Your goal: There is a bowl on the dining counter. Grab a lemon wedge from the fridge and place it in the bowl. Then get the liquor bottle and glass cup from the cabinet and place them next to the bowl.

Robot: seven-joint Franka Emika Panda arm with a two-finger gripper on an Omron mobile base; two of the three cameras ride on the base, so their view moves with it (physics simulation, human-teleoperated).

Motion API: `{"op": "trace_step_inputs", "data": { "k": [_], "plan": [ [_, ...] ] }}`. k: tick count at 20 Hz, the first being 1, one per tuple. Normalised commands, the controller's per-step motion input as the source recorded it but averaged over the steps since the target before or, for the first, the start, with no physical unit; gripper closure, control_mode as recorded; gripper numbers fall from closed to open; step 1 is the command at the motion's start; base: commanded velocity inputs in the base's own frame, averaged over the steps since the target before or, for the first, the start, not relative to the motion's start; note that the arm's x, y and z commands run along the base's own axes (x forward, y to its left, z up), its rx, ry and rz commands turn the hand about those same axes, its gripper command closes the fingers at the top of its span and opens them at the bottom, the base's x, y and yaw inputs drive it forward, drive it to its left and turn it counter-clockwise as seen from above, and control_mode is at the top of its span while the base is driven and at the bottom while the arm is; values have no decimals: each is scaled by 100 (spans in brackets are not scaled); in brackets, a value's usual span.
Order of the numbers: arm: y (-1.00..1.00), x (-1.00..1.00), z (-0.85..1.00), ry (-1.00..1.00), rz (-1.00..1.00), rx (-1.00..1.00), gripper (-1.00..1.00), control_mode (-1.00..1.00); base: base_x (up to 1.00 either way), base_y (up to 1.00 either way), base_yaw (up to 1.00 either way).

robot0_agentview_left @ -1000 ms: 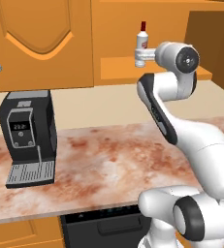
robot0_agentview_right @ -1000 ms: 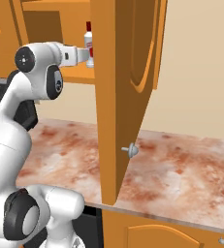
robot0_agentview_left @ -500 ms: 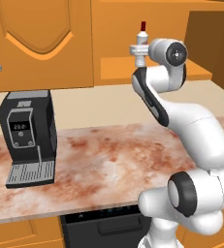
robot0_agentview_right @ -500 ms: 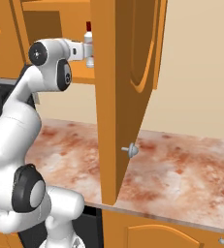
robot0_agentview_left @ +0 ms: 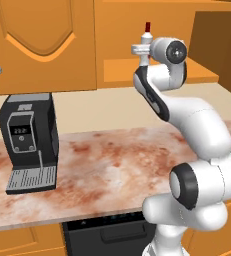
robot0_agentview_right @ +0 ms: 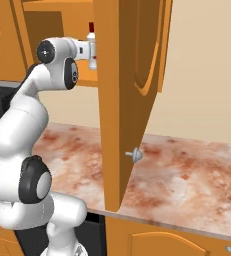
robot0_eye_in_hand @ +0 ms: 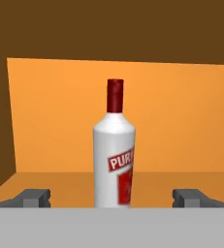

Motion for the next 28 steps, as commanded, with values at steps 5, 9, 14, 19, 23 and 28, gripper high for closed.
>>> {"op": "trace_step_inputs", "data": {
  "k": [5, 9, 14, 19, 23, 28],
  "plan": [
    [0, 25, 0, 1, 0, 0, -100, -100, 0, 0, 0],
    [-1, 23, 0, 0, 0, 1, -100, -100, 0, 0, 0],
    [-2, 21, 0, 0, 0, 1, -100, -100, 0, 0, 0],
    [-8, 16, 0, 0, 0, 1, -100, -100, 0, 0, 0],
    [-5, 15, 0, 0, 0, 0, -100, -100, 0, 0, 0],
    [0, 21, 0, 0, 0, 0, -100, -100, 0, 0, 0]
  ]
}}
